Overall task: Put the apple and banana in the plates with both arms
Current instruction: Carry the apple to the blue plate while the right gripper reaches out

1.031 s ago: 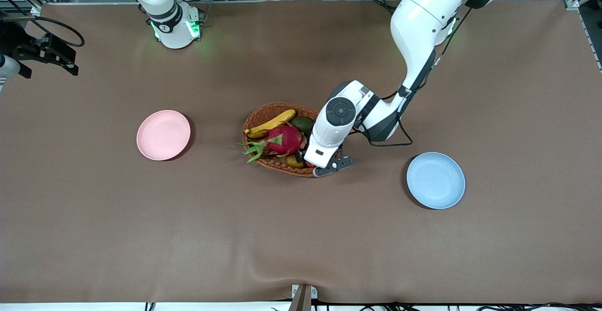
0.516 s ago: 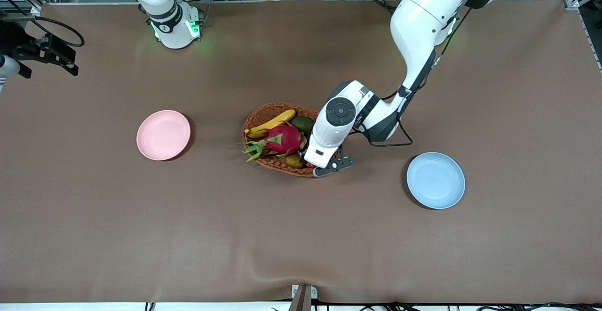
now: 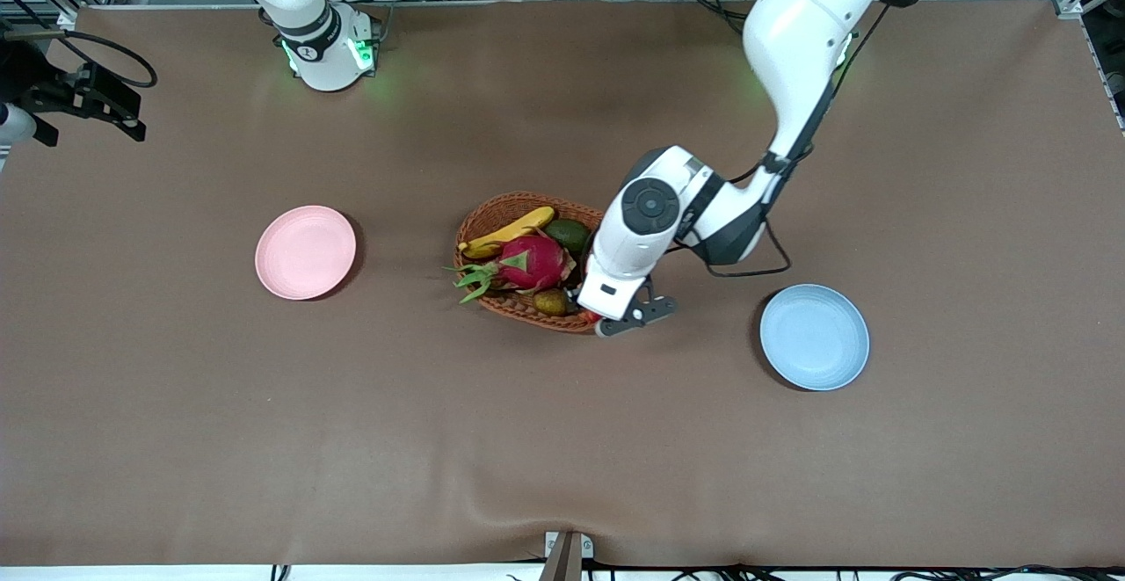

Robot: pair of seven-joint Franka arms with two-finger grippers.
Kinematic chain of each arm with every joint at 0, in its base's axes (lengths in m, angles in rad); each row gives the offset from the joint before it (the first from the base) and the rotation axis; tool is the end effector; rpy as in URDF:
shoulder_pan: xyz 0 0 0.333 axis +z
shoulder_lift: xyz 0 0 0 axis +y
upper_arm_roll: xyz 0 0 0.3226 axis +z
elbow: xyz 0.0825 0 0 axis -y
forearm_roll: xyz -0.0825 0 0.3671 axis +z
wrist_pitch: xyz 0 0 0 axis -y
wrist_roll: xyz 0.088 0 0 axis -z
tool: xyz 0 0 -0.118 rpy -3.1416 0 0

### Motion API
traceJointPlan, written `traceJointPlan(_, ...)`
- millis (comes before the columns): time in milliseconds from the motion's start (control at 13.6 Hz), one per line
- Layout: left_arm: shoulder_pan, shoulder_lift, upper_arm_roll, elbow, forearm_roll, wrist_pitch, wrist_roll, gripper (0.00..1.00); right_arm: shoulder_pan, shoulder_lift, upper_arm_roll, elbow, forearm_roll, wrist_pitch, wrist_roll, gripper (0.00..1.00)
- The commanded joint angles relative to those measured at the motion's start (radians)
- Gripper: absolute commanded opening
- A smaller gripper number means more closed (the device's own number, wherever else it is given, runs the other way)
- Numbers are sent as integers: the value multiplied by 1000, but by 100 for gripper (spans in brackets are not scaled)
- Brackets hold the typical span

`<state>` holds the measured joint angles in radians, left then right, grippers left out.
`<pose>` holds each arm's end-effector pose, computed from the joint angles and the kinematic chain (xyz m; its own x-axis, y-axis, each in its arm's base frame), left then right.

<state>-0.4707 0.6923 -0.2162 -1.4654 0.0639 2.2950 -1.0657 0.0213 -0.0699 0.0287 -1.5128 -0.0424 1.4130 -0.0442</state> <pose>0.5802 -0.4340 0.2977 0.9214 0.3886 0.0002 0.3827 -0.9075 0.1731 0.4974 0.0200 0.6688 0.9957 0.0872 -0.0317 0.0885 -0.9952 0.0427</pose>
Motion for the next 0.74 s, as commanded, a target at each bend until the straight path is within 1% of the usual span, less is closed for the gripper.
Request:
traceJointPlan(0, 40, -71, -2, -15, 25, -63, -2, 0, -1, 12, 0, 22, -8, -11, -5, 100)
traceJointPlan(147, 64, -94, -2, -15, 25, -80, 1, 0, -3, 21, -1, 22, -13, -6, -9, 100)
traceJointPlan(368, 89, -119, -2, -15, 24, -112, 24, 0, 2, 71, -3, 22, -31, -5, -13, 100)
traceJointPlan(516, 122, -135, -3, -15, 25, -150, 45, 0, 5, 71, -1, 19, -48, -9, -16, 100)
traceJointPlan(663, 161, -152, -6, -15, 22, -195, 113, 0, 5, 78, 0, 13, -42, -17, -32, 100)
